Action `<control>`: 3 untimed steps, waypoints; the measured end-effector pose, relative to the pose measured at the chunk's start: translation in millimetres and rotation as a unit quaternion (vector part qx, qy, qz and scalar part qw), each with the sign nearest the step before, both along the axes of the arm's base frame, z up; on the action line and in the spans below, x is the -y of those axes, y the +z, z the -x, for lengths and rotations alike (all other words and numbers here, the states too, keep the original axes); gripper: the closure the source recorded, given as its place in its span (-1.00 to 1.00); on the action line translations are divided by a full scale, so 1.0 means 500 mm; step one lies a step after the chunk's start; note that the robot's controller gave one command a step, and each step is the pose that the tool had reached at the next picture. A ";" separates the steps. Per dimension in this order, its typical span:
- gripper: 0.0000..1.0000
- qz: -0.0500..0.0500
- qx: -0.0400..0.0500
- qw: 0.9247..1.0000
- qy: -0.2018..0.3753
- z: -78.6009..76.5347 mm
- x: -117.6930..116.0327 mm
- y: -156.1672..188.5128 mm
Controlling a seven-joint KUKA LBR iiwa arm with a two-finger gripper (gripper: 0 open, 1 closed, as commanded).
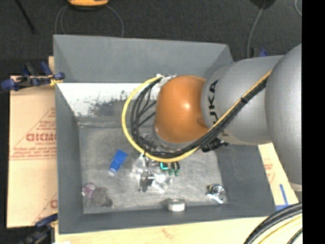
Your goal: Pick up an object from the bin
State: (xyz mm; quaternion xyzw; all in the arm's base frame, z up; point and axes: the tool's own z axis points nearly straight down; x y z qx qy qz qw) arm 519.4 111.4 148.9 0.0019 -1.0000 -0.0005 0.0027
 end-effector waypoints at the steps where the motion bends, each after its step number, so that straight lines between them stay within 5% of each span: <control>1: -1.00 0.000 0.006 1.000 -0.010 -0.019 0.068 -0.074; 2: -1.00 -0.002 0.012 1.000 0.005 -0.020 0.132 -0.148; 3: -1.00 -0.003 0.015 0.997 -0.075 0.024 0.162 -0.147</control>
Offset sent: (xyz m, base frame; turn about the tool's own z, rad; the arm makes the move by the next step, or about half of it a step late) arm 0.0136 -0.0653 -0.0789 0.0347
